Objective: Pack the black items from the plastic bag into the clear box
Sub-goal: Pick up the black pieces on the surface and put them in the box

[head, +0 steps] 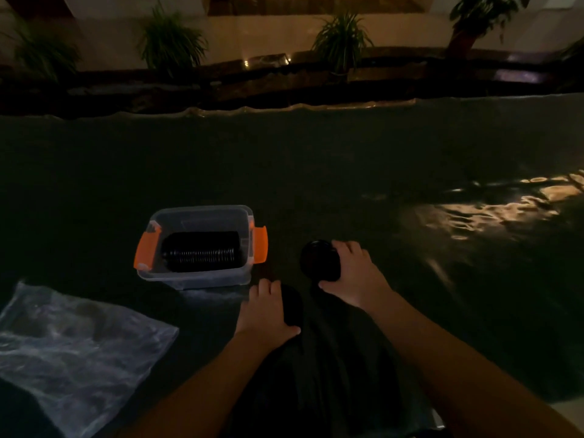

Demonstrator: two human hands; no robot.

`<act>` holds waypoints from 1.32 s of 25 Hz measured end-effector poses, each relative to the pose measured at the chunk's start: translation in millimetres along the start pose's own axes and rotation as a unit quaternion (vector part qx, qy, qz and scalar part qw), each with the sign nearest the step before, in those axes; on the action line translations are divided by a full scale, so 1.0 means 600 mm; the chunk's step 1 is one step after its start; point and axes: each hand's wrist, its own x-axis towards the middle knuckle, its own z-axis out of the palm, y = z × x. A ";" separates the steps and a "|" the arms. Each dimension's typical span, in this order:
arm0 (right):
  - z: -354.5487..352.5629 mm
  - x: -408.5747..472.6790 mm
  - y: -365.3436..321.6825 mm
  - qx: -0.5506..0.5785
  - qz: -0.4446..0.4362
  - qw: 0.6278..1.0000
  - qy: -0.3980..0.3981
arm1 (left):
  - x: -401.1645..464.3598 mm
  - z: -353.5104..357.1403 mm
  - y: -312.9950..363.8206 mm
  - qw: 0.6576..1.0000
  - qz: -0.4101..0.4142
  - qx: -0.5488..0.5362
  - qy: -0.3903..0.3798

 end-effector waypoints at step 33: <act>0.054 -0.075 -0.111 -0.029 -0.080 0.991 -0.100 | -0.032 0.013 -0.082 0.829 -0.194 -0.519 -0.071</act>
